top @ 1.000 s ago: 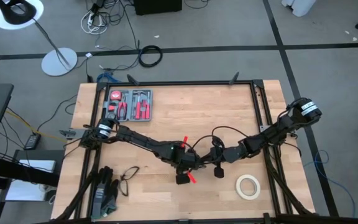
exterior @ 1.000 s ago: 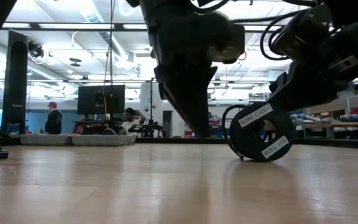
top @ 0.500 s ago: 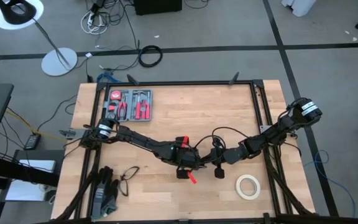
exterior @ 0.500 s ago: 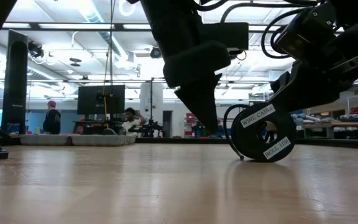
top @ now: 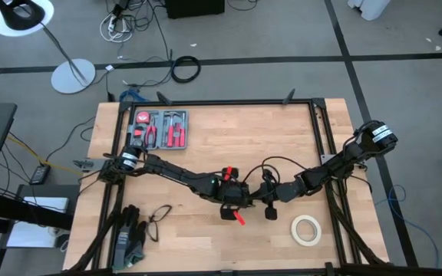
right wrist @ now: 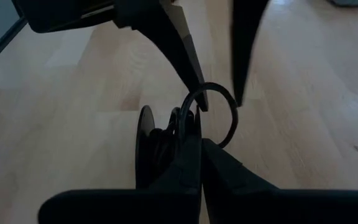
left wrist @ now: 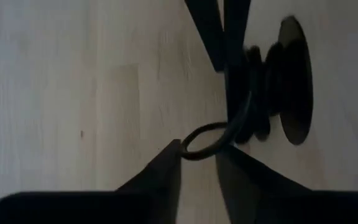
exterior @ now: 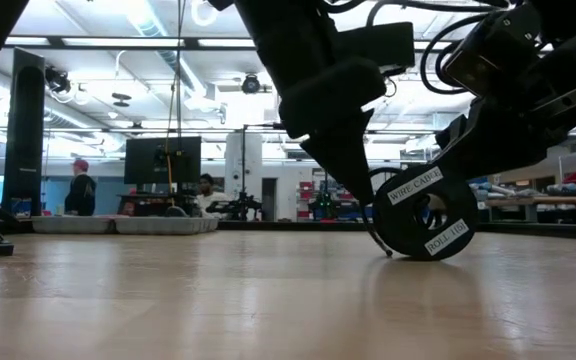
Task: Coil cords
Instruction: Coil the black wire onto the spool
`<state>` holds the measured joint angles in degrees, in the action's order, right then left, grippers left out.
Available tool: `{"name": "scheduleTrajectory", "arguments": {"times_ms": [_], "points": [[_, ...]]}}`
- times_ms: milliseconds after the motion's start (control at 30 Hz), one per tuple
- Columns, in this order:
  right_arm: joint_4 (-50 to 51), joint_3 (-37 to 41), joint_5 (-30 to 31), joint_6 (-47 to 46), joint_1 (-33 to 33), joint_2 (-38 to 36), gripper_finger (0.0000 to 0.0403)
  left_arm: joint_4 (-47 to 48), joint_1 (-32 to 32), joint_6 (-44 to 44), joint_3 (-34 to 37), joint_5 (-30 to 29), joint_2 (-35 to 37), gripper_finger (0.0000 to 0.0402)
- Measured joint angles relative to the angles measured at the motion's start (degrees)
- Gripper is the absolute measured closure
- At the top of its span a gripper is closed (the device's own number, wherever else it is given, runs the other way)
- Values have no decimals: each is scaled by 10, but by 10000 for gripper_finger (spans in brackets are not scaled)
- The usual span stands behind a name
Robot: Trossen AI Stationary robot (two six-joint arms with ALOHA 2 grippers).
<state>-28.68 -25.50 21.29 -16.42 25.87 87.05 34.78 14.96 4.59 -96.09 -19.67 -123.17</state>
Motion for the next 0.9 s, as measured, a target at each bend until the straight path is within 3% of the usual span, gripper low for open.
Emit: {"name": "scheduleTrajectory", "arguments": {"times_ms": [167,333,500,733,900], "points": [[-9,0,0,0,0,0,403,8,2,35,0,14,0,388],[-9,1,27,-8,1,1,403,12,3,72,0,24,0,397],[-19,1,43,-20,3,1,403,41,8,121,0,89,0,397],[-61,1,12,-15,2,1,403,-20,24,128,29,75,0,397],[-81,1,23,-15,3,1,403,-45,24,137,38,63,0,397]]}}
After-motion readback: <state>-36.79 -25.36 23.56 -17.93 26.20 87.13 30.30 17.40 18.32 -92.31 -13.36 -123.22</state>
